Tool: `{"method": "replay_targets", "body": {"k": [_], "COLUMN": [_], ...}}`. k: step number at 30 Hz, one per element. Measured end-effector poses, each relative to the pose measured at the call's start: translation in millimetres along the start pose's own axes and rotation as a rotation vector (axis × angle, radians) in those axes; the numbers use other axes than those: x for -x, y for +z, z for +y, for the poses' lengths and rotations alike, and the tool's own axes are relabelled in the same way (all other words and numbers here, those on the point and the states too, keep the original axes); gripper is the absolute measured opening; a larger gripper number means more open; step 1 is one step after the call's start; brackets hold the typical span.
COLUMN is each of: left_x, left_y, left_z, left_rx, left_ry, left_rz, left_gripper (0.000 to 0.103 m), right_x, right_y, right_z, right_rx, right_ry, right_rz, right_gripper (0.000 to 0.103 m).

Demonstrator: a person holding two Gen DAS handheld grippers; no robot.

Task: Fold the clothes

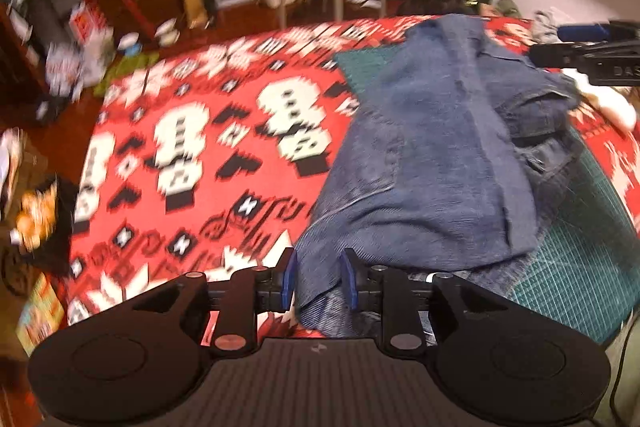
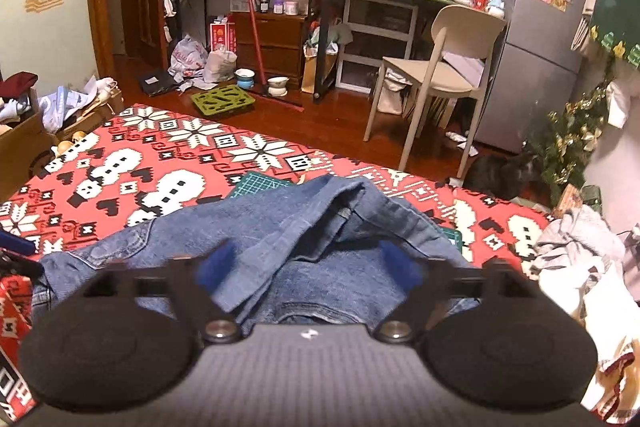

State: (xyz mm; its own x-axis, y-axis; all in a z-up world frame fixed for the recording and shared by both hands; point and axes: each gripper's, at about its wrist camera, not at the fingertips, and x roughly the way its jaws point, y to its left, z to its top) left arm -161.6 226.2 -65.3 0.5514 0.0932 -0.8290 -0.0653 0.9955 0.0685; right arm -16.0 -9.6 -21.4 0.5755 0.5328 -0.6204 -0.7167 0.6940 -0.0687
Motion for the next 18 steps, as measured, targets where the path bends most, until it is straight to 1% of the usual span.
{"method": "replay_targets", "body": {"k": [1,3,5,8,12,18], "left_x": [2.7,6.3,8.0,3.8,-6.2,-20.7], "left_y": [1.9,6.0,10.4,14.4,14.0,2.5], "left_z": [-5.7,-18.0,-31.5,-58.0,-87.3,-117.3], "left_rx": [-0.021,-0.057,-0.088,-0.165,-0.242,-0.376], "left_ry": [-0.019,-0.056,-0.092,-0.140,-0.193,-0.221], "left_rz": [-0.013,-0.039,-0.064,-0.092,-0.096,-0.080], "left_gripper": [0.024,0.024,0.024,0.025,0.025,0.025], "right_x": [2.0,5.0,6.8,9.7,14.9,15.6], "right_y": [-2.2,-6.8,-13.0,-22.1,-30.7,-41.2], "right_z": [-0.3,-1.1,-2.4,-5.9,-14.3,-32.6], "right_rx": [0.002,0.004,-0.006,-0.021,-0.035,-0.109], "right_ry": [-0.001,-0.004,-0.010,-0.009,-0.017,0.008], "right_rz": [-0.002,0.005,0.023,0.045,0.039,0.051], "right_gripper": [0.094,0.102,0.102,0.102,0.102,0.102]}}
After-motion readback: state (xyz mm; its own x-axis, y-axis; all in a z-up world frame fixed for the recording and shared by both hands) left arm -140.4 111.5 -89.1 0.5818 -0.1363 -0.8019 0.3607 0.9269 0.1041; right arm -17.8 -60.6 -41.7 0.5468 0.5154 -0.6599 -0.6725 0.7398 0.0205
